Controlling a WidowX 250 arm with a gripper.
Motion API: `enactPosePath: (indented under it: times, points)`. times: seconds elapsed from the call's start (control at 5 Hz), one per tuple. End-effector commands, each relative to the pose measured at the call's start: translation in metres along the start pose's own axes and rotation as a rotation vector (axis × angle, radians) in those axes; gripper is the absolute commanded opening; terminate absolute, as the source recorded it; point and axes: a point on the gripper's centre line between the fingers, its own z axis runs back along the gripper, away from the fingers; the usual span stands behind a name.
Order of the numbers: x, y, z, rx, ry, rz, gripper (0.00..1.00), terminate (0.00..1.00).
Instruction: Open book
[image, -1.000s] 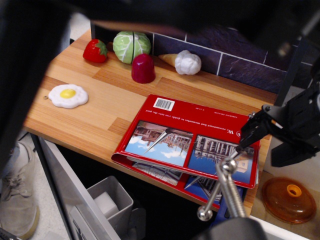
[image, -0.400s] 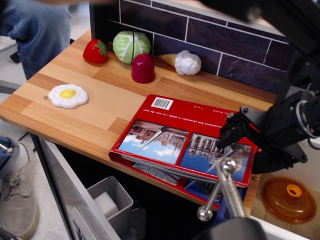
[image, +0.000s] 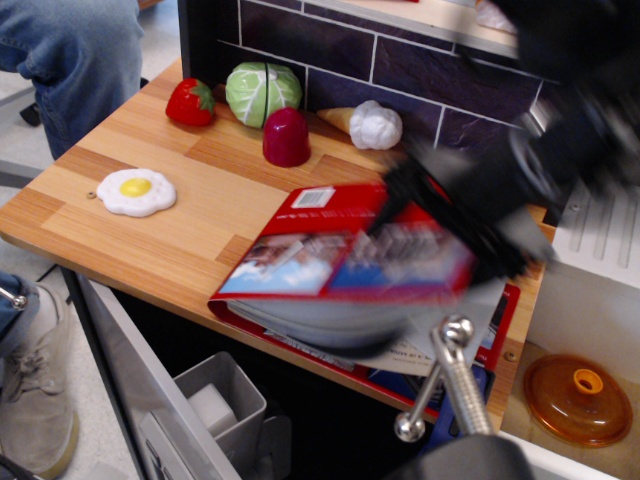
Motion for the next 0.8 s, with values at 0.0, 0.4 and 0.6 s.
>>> enactPosePath:
  times: [0.0, 0.4, 0.6]
  points:
    - [-0.002, 0.119, -0.007, -0.074, 0.113, 0.057, 1.00, 0.00]
    - [0.012, 0.215, -0.024, -0.086, 0.087, 0.039, 1.00, 0.00]
    - [0.022, 0.249, -0.046, -0.053, 0.063, 0.043, 1.00, 0.00]
